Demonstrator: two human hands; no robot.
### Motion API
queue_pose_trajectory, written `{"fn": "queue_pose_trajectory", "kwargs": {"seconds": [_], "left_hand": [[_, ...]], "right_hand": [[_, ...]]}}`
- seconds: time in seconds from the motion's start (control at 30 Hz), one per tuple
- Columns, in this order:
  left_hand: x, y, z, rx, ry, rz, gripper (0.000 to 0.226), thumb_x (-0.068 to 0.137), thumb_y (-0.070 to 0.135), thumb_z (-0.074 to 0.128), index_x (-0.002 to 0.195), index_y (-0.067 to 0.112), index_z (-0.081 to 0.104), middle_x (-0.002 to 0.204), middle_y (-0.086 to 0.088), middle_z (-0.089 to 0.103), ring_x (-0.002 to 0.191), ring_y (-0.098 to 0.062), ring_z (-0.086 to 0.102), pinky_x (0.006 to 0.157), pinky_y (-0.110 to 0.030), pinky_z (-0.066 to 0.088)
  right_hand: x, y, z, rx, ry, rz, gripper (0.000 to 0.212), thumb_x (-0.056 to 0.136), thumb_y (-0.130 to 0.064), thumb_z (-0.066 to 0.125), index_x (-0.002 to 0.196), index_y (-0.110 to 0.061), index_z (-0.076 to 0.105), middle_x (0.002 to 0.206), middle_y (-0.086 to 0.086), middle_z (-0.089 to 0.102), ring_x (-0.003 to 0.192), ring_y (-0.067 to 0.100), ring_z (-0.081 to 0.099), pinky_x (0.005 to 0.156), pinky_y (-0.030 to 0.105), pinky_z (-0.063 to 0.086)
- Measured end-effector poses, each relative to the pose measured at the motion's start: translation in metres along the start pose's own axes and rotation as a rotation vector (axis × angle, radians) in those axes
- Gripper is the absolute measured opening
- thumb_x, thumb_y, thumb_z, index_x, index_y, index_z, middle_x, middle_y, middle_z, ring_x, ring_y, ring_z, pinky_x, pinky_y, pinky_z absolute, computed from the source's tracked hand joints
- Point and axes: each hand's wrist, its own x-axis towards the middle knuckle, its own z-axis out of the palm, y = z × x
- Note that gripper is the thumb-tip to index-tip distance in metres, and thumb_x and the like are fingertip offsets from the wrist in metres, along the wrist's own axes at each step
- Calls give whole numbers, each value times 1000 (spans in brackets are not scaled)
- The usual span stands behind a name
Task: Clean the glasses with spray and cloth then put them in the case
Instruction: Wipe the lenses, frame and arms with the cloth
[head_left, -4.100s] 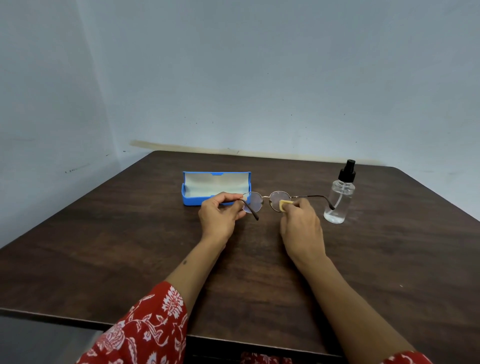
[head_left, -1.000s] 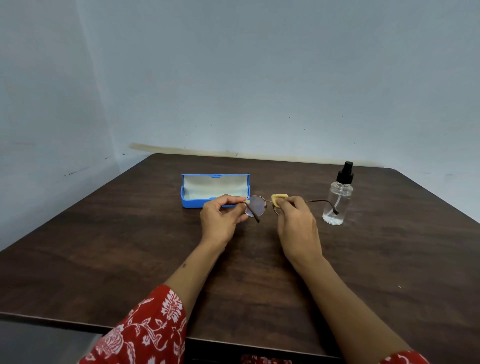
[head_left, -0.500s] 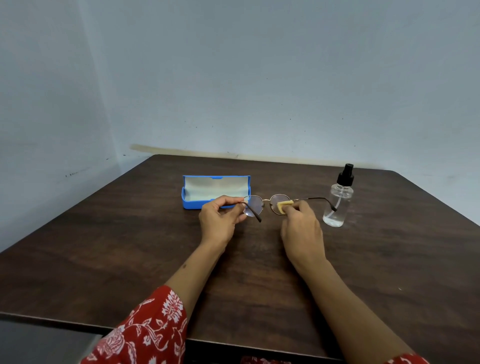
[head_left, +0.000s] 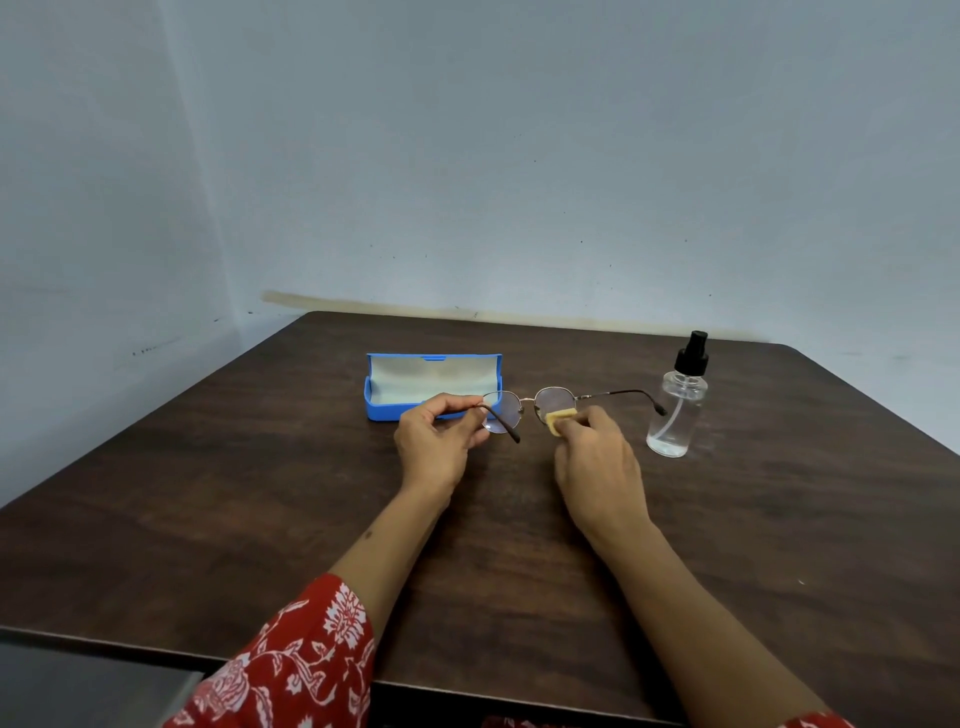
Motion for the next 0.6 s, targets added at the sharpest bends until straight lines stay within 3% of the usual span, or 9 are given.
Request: {"fn": "queue_pose_trajectory", "kwargs": {"seconds": [0.1,0.27,0.43,0.6], "left_hand": [[0,0,0,8,-3,-3,8,79,2,72,84,9,71,81,4,70,68,-4,70,60,-18,57],[-1,1,1,-12,0,9,12,79,-1,71,78,11,70,78,5,69,67,-1,69,58,-15,55],[-1,0,1,6,-6,1,11,78,1,71,79,13,71,81,3,70,68,-3,70,59,-16,55],[0,-1,0,6,3,-1,9,79,1,71,81,11,71,84,1,70,70,-6,70,61,-18,57]], "right_hand": [[0,3,-1,-8,31,78,25,93,-5,41,108,-1,61,111,11,51,103,26,49,74,36,45],[0,-1,1,-1,-28,-45,27,93,-11,43,111,-3,62,117,9,51,105,24,51,79,35,46],[-1,2,-1,-4,38,75,25,92,-6,41,108,-2,60,112,11,51,104,27,49,75,37,45],[-1,-1,1,-16,-13,-56,27,94,-13,42,111,-4,61,117,9,51,106,25,50,78,36,47]]}}
